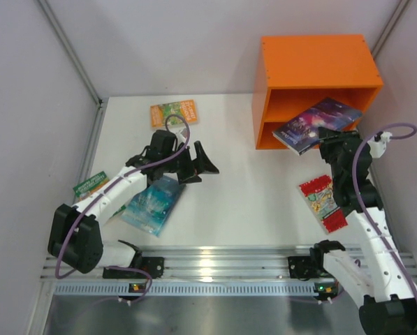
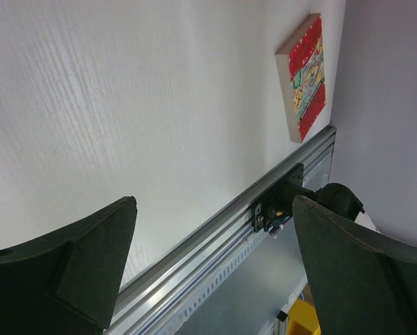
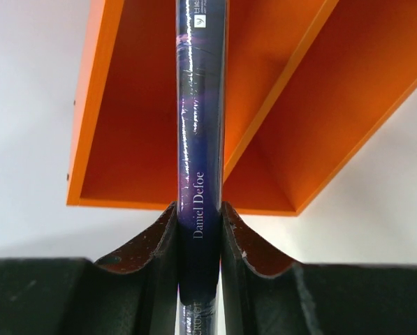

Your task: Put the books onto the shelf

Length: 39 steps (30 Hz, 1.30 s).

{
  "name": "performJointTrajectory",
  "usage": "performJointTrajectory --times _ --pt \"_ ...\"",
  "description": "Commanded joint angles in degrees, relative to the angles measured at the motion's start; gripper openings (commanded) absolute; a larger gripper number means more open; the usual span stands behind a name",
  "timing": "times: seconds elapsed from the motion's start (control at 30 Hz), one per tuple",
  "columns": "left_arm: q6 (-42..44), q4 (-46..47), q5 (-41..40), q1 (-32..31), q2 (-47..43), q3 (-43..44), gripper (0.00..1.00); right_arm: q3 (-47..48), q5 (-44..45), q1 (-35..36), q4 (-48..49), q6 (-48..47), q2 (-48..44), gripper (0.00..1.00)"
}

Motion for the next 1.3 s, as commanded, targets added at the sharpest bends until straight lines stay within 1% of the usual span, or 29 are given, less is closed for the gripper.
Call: performJointTrajectory --times 0.0,0.13,0.3,0.33,0.4,0.5,0.57,0.6,0.67,0.87,1.03,1.27 --pt "-0.56 4.21 1.57 0.01 -2.04 0.08 0.98 2.48 2.06 -2.12 17.79 4.0 0.83 0.0" --pt "-0.82 4.83 1.93 0.09 -1.6 0.08 0.98 1.43 2.41 -2.83 24.11 4.63 3.99 0.0" --pt "-0.99 5.62 2.19 0.0 -0.81 -0.18 0.98 0.02 4.87 -3.01 29.22 4.8 8.13 0.0" --pt "-1.0 5.88 2.36 0.0 -0.46 -0.27 0.98 -0.68 5.13 -3.01 32.1 5.06 9.88 0.0" --pt "-1.35 6.94 2.63 -0.08 -0.02 -0.8 0.97 -0.69 6.01 -3.1 34.23 5.24 11.99 0.0" --pt "-1.52 7.64 3.16 -0.17 0.77 -1.06 0.97 -0.33 6.1 -3.18 41.16 4.19 17.96 0.0" --pt "-1.7 8.08 3.16 -0.17 1.21 -1.32 0.97 0.11 6.01 -3.1 43.11 4.01 19.99 0.0" --pt "-1.87 8.43 3.24 -0.35 1.39 -1.5 0.97 -0.42 5.32 -3.1 46.95 3.75 21.74 0.0" --pt "-2.05 8.79 3.59 -0.52 1.56 -1.94 0.97 -1.21 5.22 -3.01 49.09 4.09 22.98 0.0" --pt "-2.14 9.93 3.42 -0.7 1.39 -2.99 0.96 -1.39 6.89 -1.25 47.51 5.85 27.11 0.0" --pt "-2.67 11.42 4.12 -0.7 1.91 -3.52 0.96 -0.51 7.51 1.56 47.34 7.0 30.72 0.0" --pt "-2.58 11.86 4.3 -0.7 1.3 -3.96 0.96 3.35 4.26 4.11 38.47 6.82 33.27 0.01"
